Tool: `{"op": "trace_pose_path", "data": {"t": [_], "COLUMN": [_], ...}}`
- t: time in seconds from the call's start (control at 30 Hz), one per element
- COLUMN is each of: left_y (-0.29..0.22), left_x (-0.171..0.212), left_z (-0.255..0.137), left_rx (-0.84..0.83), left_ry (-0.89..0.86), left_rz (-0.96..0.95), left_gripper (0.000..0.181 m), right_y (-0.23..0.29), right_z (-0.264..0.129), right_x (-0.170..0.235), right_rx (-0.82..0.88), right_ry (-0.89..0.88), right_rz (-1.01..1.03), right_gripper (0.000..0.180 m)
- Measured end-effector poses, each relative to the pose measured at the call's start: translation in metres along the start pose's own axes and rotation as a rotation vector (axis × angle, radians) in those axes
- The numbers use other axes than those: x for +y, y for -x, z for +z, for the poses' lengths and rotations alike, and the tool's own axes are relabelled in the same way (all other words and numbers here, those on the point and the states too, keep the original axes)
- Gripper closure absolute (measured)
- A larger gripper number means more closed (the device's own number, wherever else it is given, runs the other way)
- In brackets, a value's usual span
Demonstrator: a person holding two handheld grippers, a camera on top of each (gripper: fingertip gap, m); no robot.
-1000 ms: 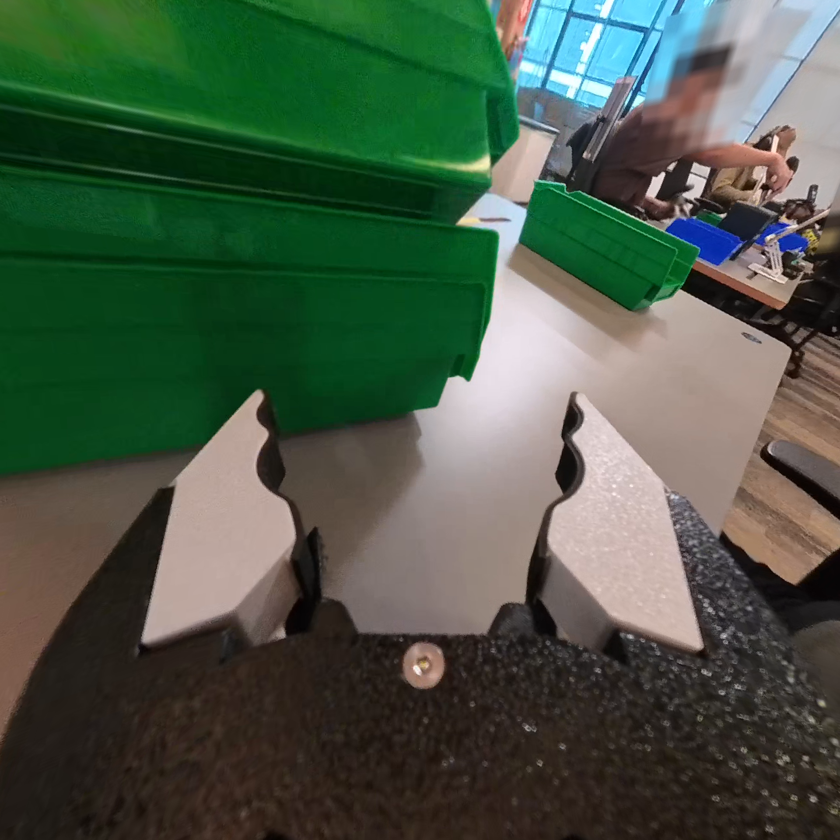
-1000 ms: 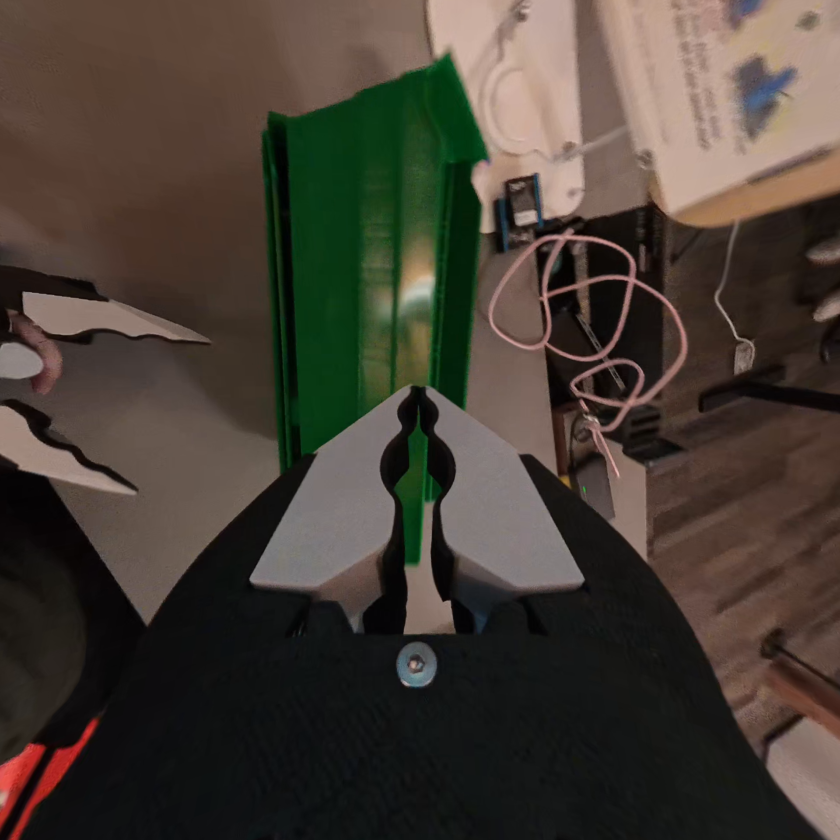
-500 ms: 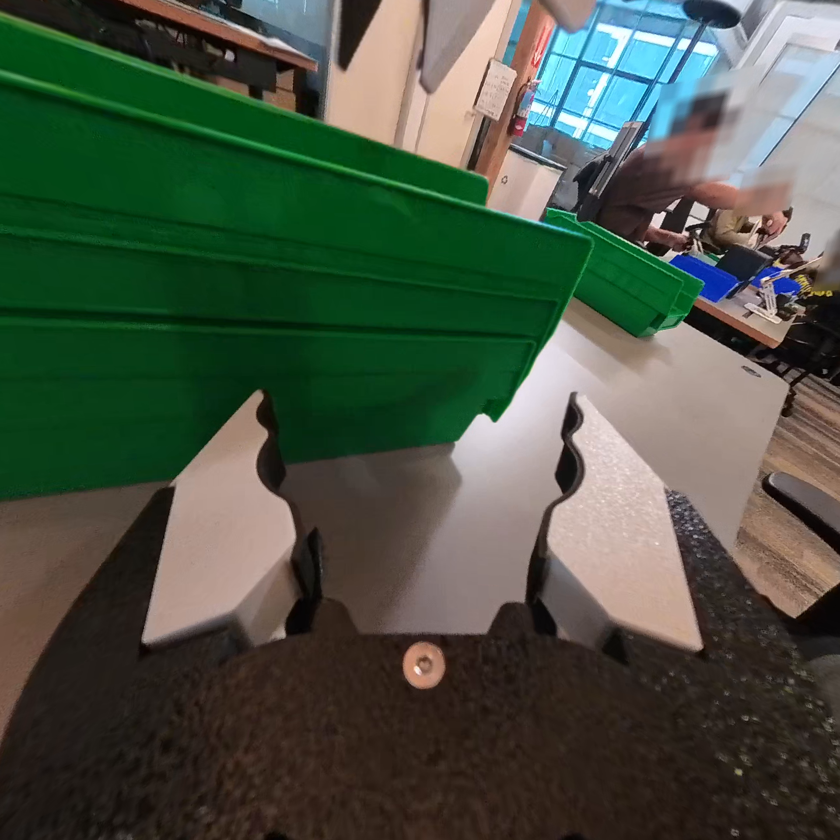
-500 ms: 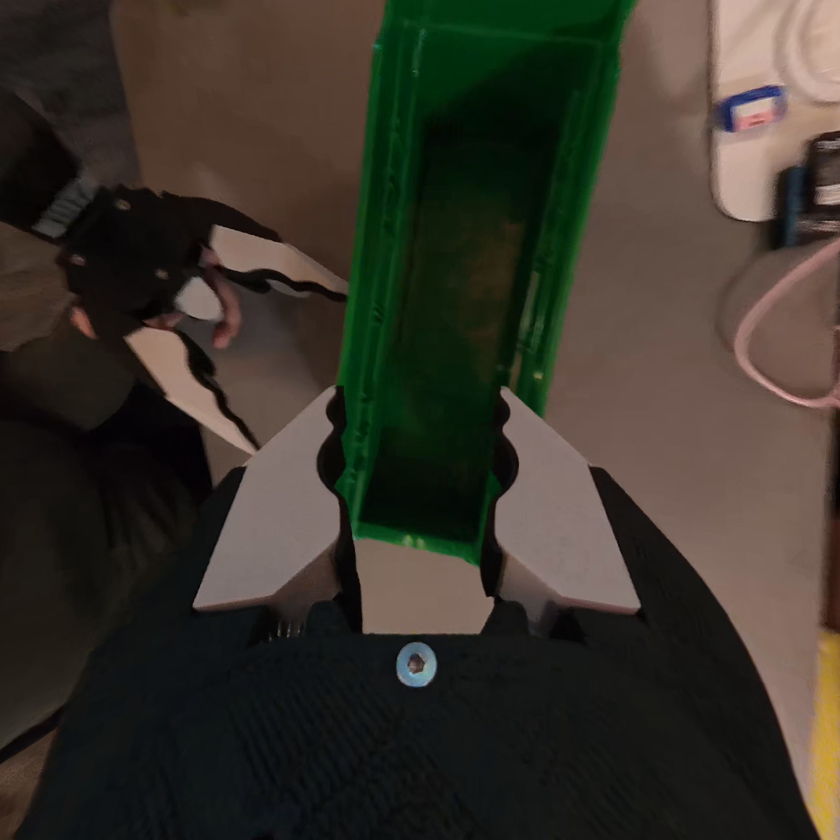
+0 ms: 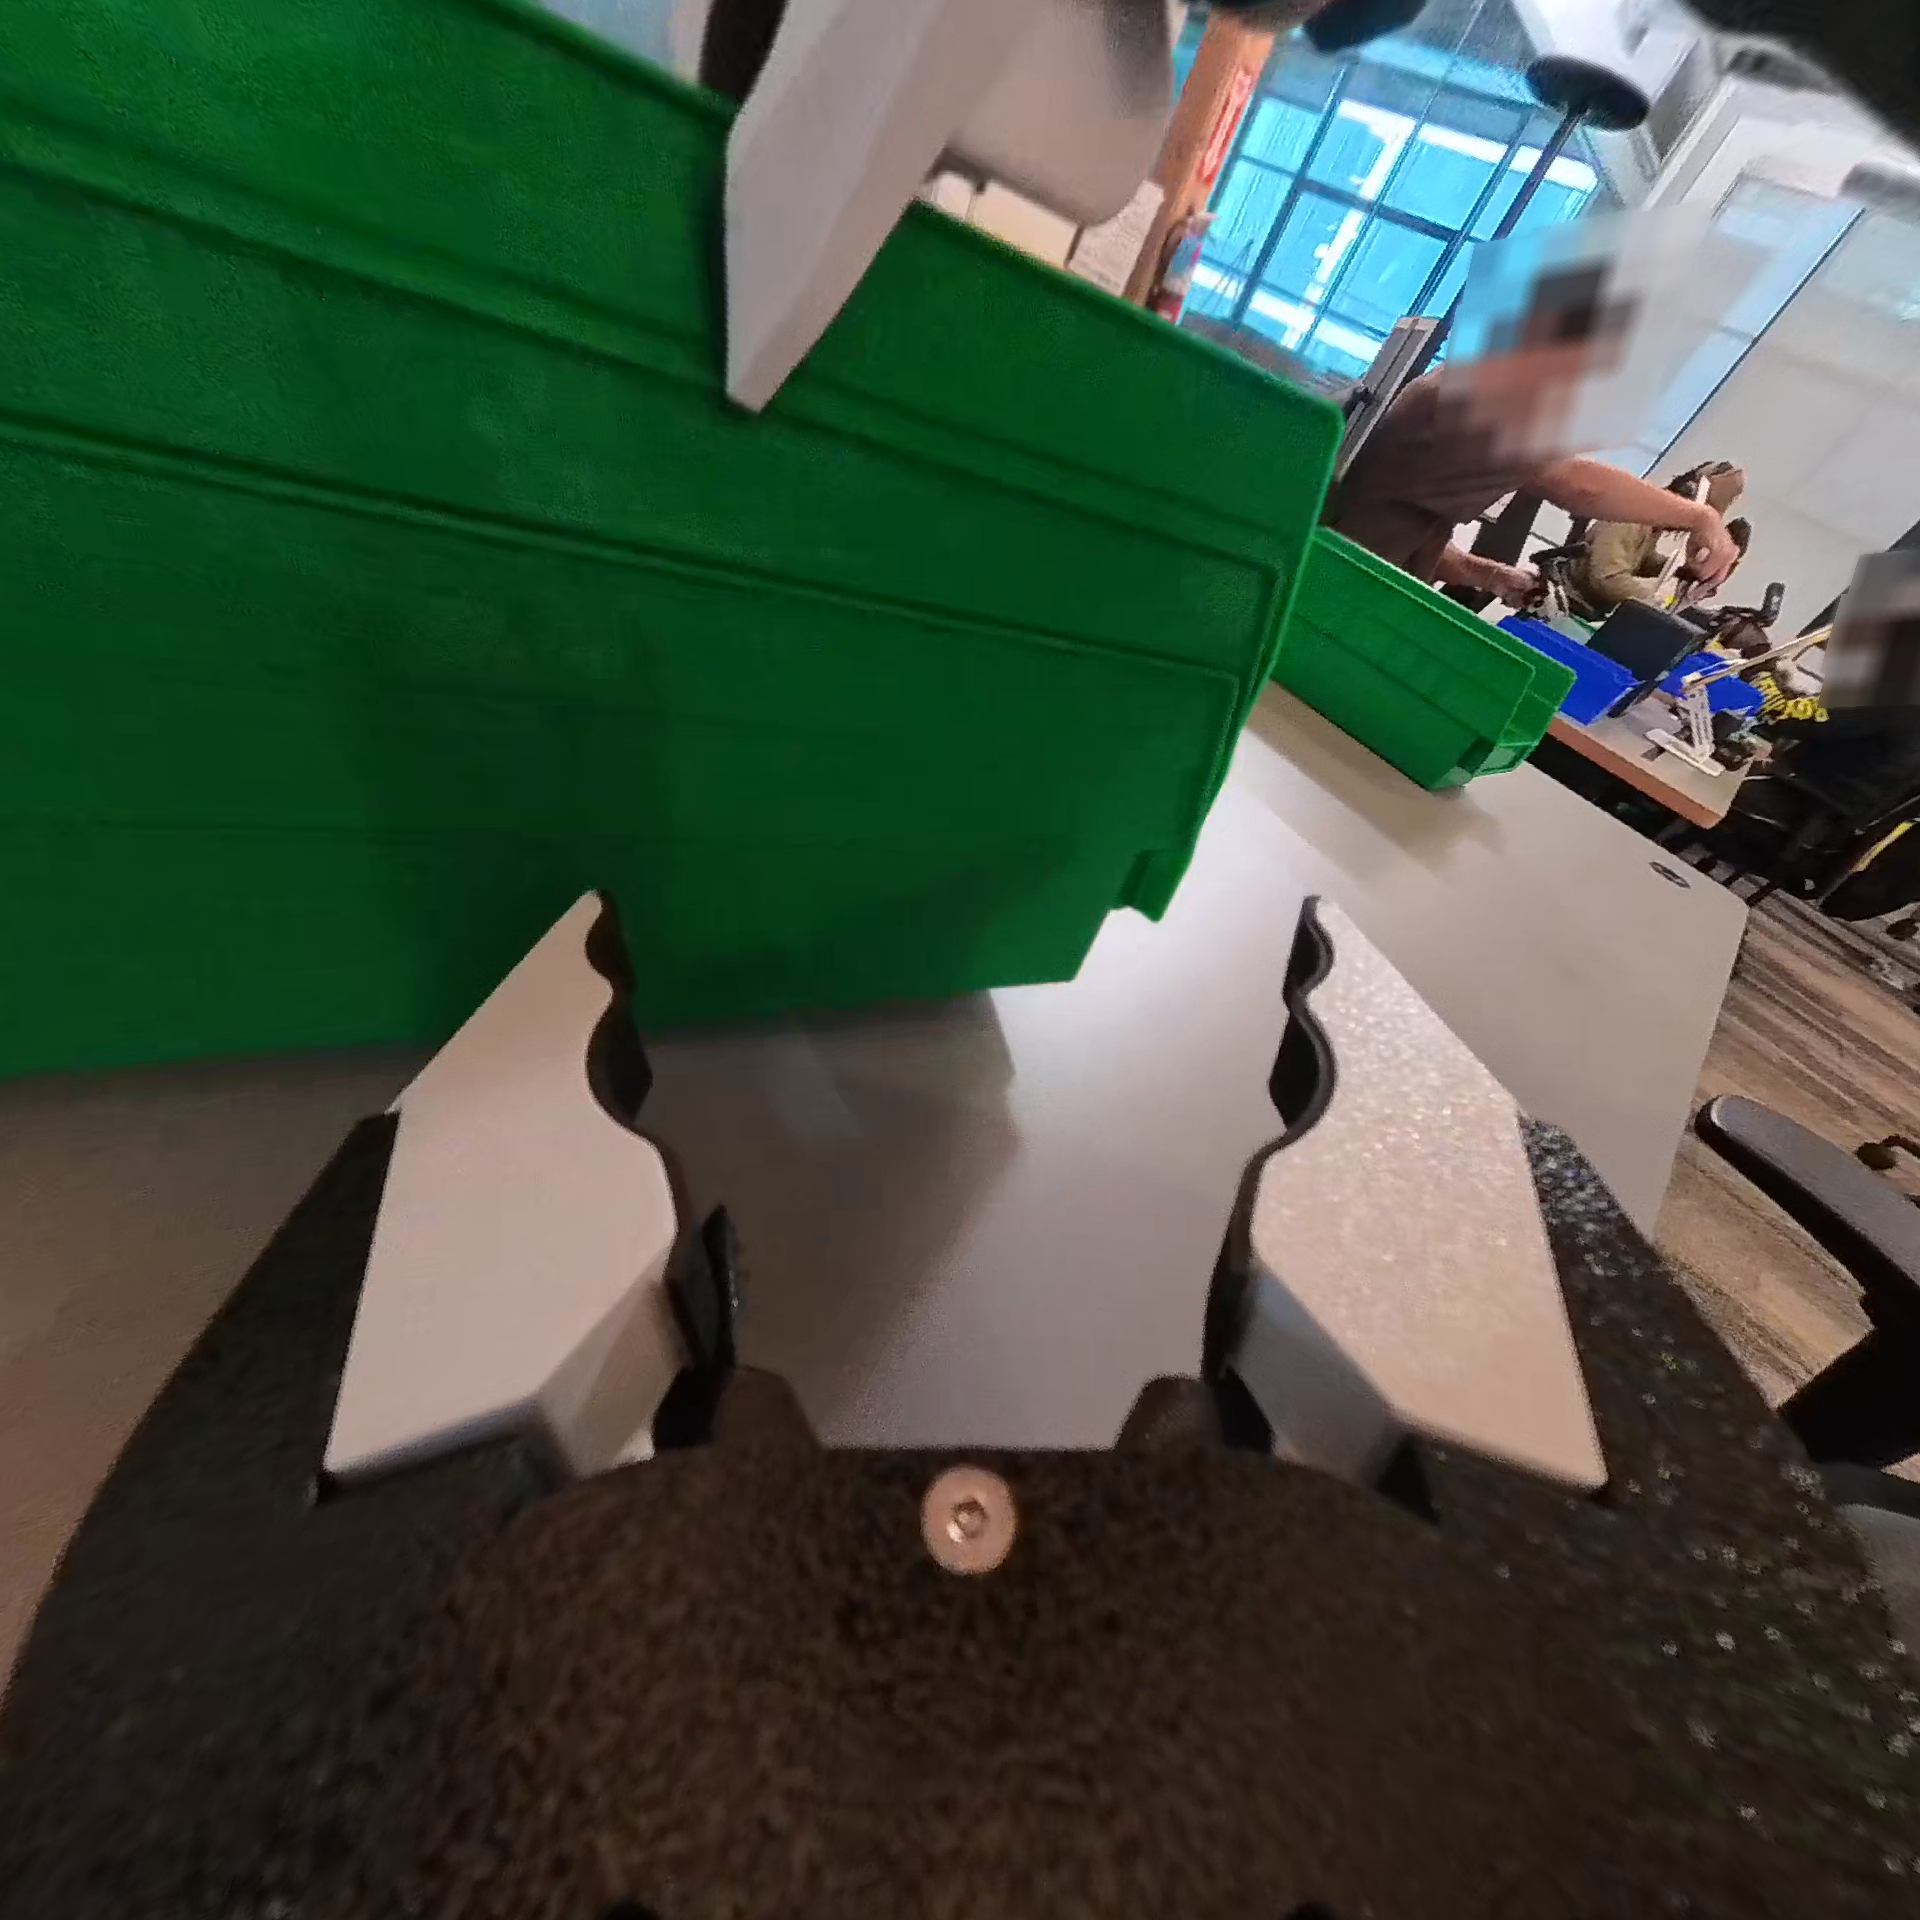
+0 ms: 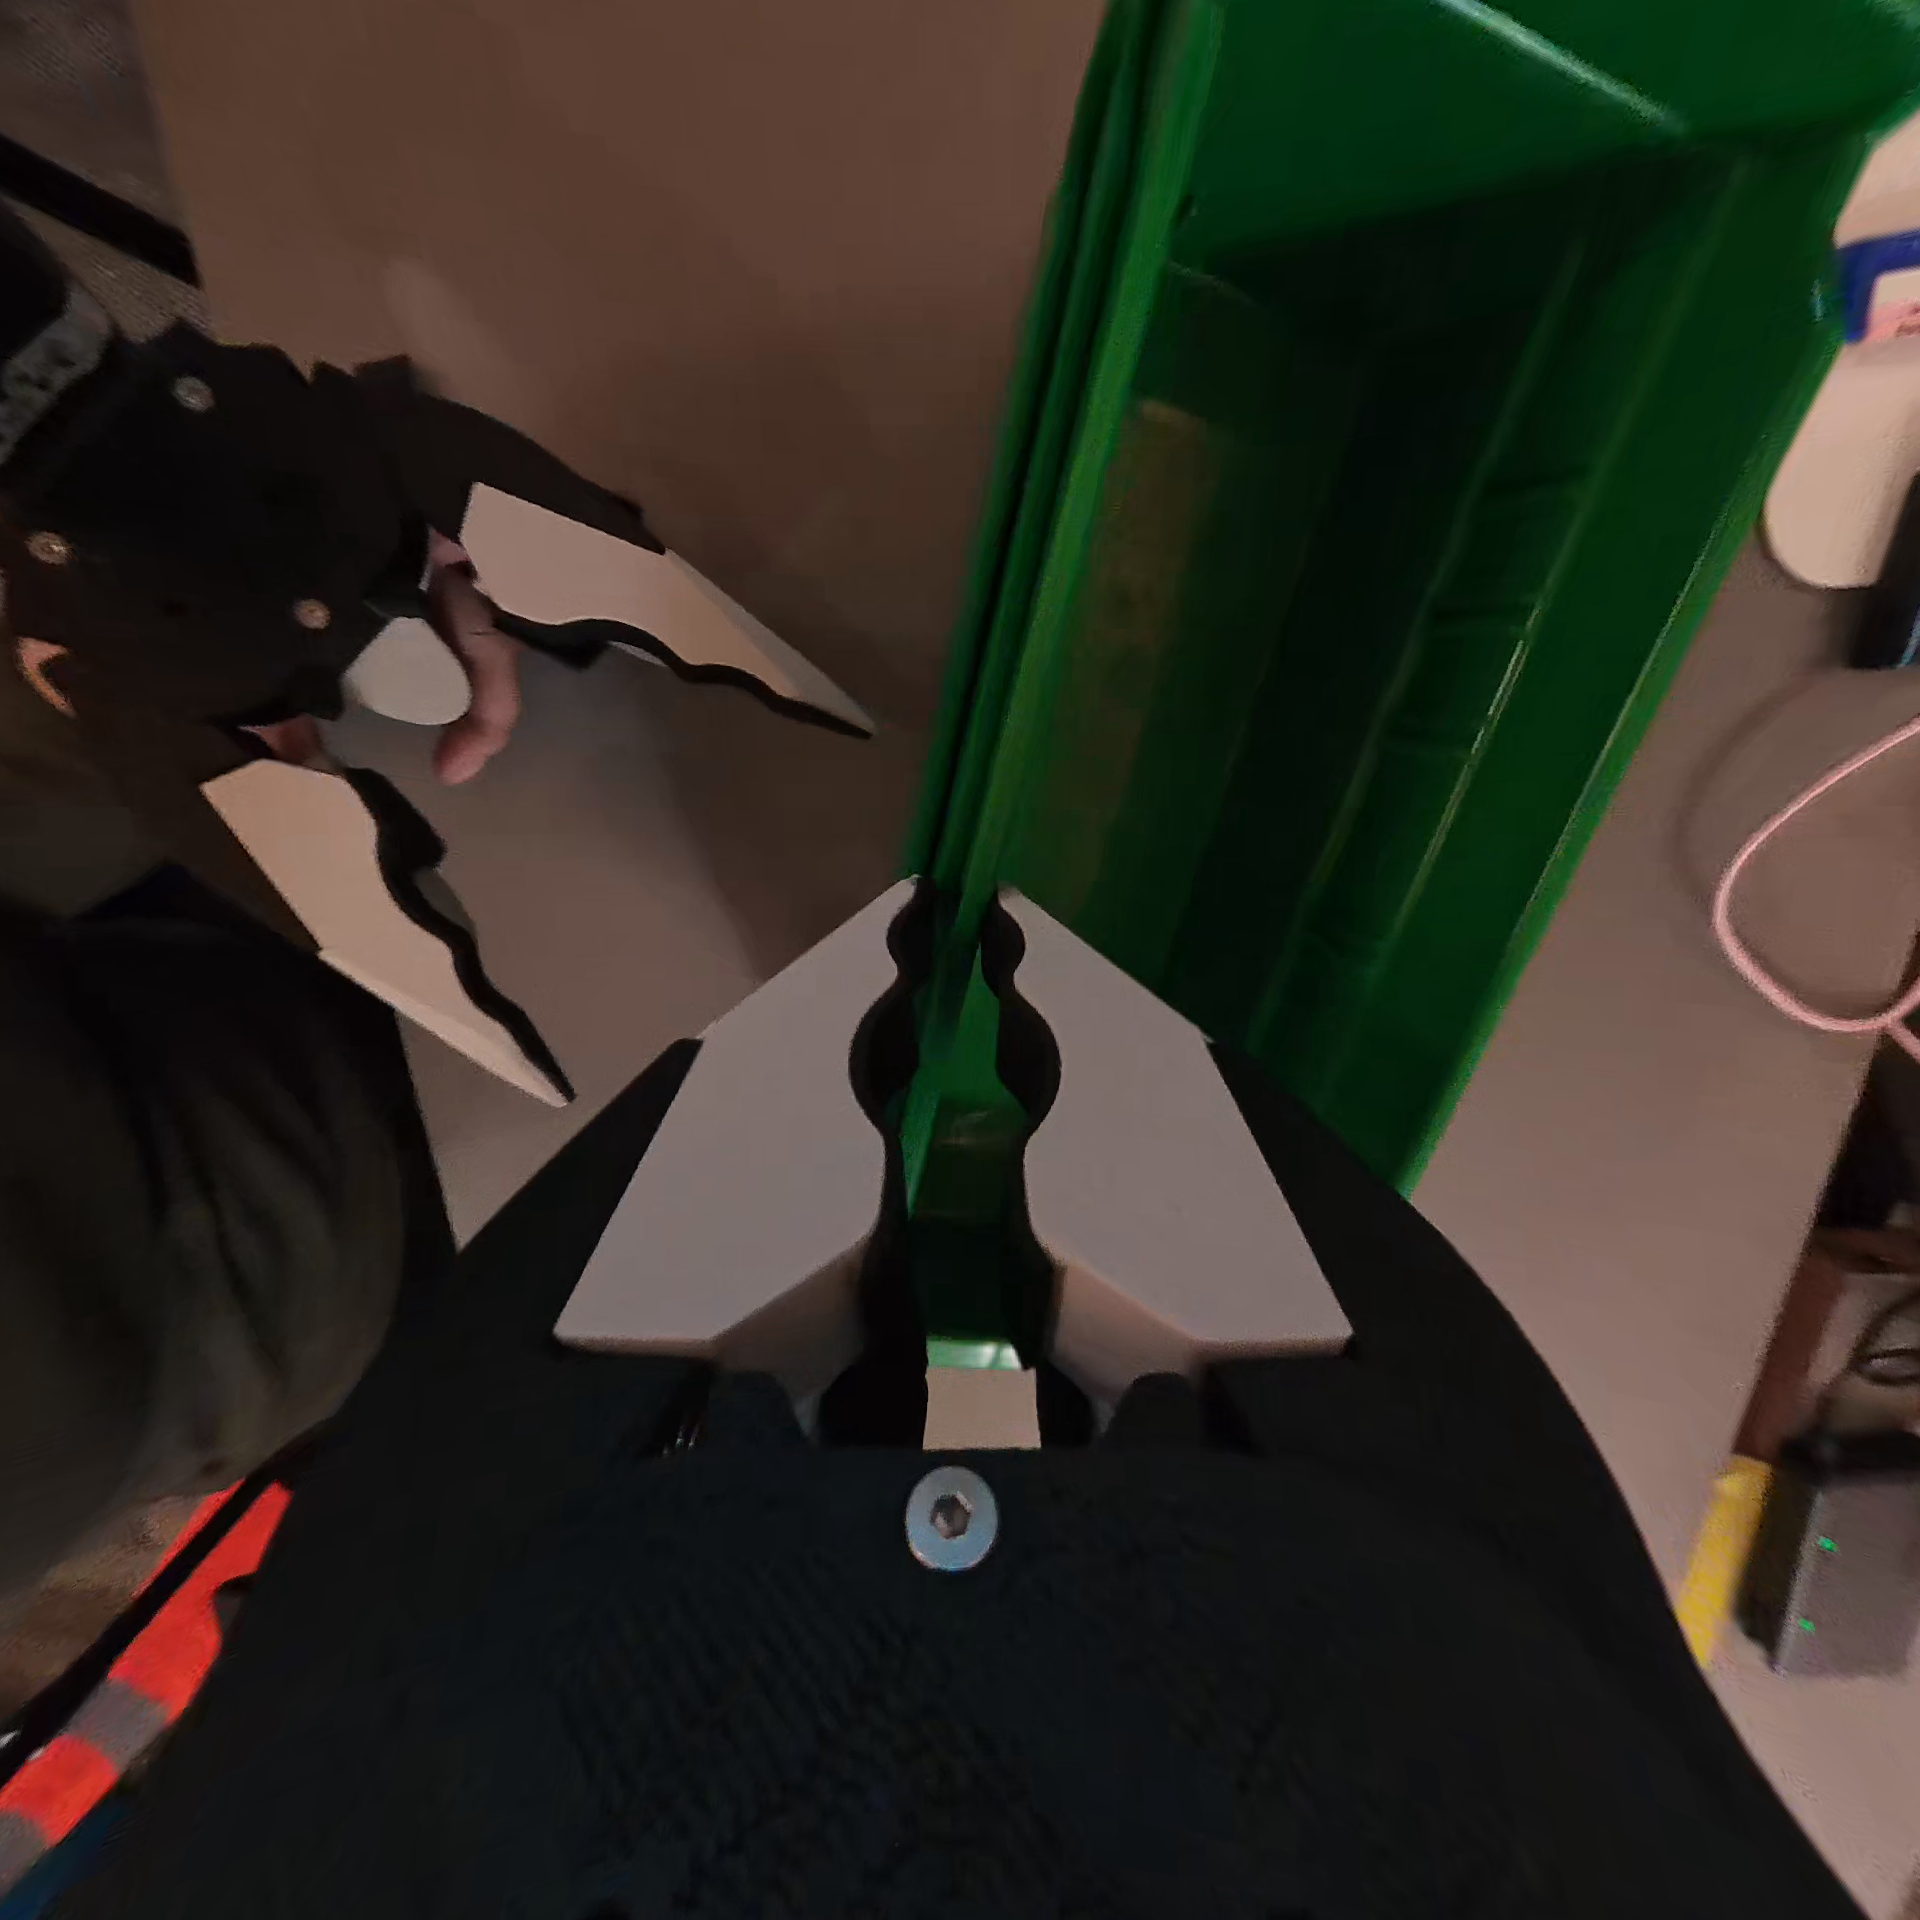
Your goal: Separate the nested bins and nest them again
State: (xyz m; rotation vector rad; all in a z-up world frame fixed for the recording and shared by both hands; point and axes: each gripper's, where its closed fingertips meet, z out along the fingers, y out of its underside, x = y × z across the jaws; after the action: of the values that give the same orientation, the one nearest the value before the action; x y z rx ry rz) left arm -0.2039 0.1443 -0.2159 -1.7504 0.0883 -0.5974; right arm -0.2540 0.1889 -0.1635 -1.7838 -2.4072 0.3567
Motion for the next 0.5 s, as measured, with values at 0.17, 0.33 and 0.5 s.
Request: {"op": "trace_pose_path", "data": {"t": [0.17,0.33,0.5], "left_y": [-0.005,-0.016,-0.008], "left_x": [-0.01,-0.015,-0.008], "left_z": [0.002,0.009,0.012], "left_rx": [-0.029,-0.038,-0.062], "left_ry": [-0.039,-0.061,-0.031], "left_rz": [0.088,0.157,0.15], "left_gripper": [0.059,0.06,0.06], "right_y": [-0.003,-0.006,0.014], "right_z": [-0.005,-0.002,-0.015], "right_x": [0.008,0.013,-0.002], "right_rx": [0.027,0.094,-0.009], "right_ry": [-0.003,0.029,-0.072], "right_rz": [0.023,-0.017,-0.063], "right_gripper": [0.169,0.171,0.163]}}
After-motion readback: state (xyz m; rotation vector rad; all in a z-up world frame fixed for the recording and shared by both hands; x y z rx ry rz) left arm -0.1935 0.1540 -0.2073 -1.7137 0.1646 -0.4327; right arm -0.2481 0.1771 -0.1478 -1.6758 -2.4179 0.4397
